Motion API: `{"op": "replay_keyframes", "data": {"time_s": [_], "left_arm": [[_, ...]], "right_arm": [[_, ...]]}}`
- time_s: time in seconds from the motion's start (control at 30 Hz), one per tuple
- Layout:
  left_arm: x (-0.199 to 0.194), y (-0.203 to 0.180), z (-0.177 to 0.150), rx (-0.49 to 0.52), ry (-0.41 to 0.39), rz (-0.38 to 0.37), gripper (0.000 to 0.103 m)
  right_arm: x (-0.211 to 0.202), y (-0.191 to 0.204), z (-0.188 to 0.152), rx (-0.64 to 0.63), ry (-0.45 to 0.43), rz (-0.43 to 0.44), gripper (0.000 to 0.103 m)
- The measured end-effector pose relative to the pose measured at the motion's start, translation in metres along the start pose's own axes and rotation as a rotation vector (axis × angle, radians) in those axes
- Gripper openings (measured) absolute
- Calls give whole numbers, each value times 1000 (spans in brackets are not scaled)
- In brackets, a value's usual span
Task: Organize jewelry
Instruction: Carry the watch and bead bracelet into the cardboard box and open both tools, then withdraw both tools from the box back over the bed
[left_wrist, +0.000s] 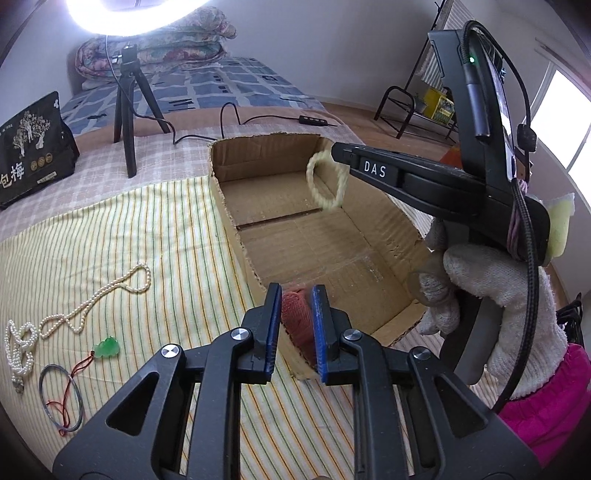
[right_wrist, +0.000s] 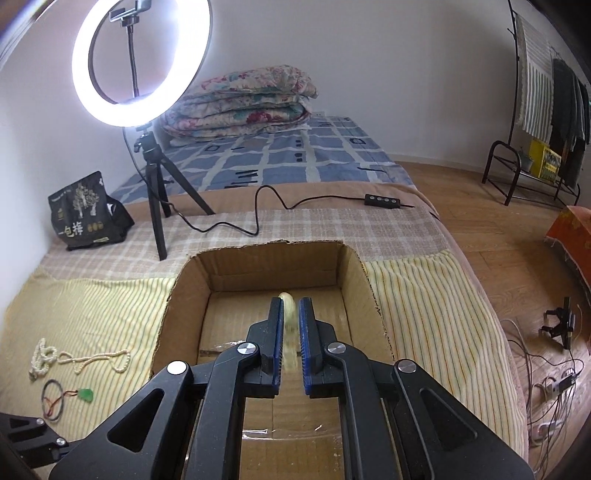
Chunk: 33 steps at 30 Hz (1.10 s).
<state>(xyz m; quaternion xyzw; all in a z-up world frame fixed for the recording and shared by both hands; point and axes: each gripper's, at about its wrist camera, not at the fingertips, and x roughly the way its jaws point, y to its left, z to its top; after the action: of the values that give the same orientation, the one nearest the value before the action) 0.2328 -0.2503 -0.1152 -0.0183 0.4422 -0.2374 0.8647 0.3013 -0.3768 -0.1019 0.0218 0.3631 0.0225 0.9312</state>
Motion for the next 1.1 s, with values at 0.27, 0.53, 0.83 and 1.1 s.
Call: {"op": "replay_keyframes", "data": {"time_s": [0.27,0.53,0.83,1.1], "left_arm": [[-10,2,-1,0,-17,15,30],[-32,5,-2,8,-47,26,30],[-75,19,-8,21,-98,61,30],[-113,57,-17,19,-144,109,30]], "right_arm": [[-12,3,4,-14,-34,-38,50],[-32,9,8,-29,-58,-69,58],[-68,25,12,-50,-94,-87,64],[-102,40,2,-87,-128,-74,65]]}}
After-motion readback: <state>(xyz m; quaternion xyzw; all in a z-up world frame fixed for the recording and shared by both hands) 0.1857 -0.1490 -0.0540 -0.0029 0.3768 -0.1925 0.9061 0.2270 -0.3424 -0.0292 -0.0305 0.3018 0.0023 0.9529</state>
